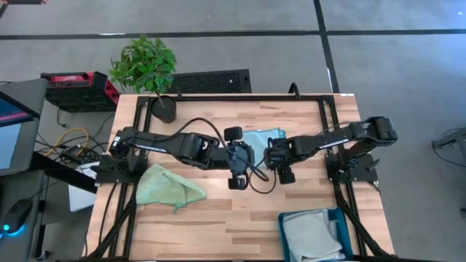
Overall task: Fold microfiber towels
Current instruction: Put the blue microfiber cloth into the bin
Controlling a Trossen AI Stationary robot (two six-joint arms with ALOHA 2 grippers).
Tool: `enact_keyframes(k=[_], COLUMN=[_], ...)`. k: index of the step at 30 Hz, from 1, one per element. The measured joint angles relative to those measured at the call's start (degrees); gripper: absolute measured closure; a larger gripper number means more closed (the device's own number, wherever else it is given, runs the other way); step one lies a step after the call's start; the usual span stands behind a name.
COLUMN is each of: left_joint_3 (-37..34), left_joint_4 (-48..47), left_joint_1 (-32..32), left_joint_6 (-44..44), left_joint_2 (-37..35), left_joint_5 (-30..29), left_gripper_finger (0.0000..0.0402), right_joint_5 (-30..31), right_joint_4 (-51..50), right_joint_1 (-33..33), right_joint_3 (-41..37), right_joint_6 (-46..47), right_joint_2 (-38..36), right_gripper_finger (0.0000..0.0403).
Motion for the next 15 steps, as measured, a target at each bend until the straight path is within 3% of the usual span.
enact_keyframes(k=[9, 15], left_joint_3=[0.0, 0.0], left_joint_4=[-1.8, -3.1], left_joint_1=[0.0, 0.1], left_joint_6=[-0.6, -0.8], left_joint_2=[0.0, 0.0], left_joint_5=[-0.1, -0.1], left_gripper_finger=[0.0256, 0.0256], right_joint_5=[-0.1, 1.5], right_joint_4=[0.6, 0.4], right_joint_1=[-2.6, -2.5], right_joint_3=[0.3, 0.4], right_joint_6=[-3.1, -2.7], right_joint_2=[7.3, 8.1], right_gripper_finger=[0.0178, 0.0185])
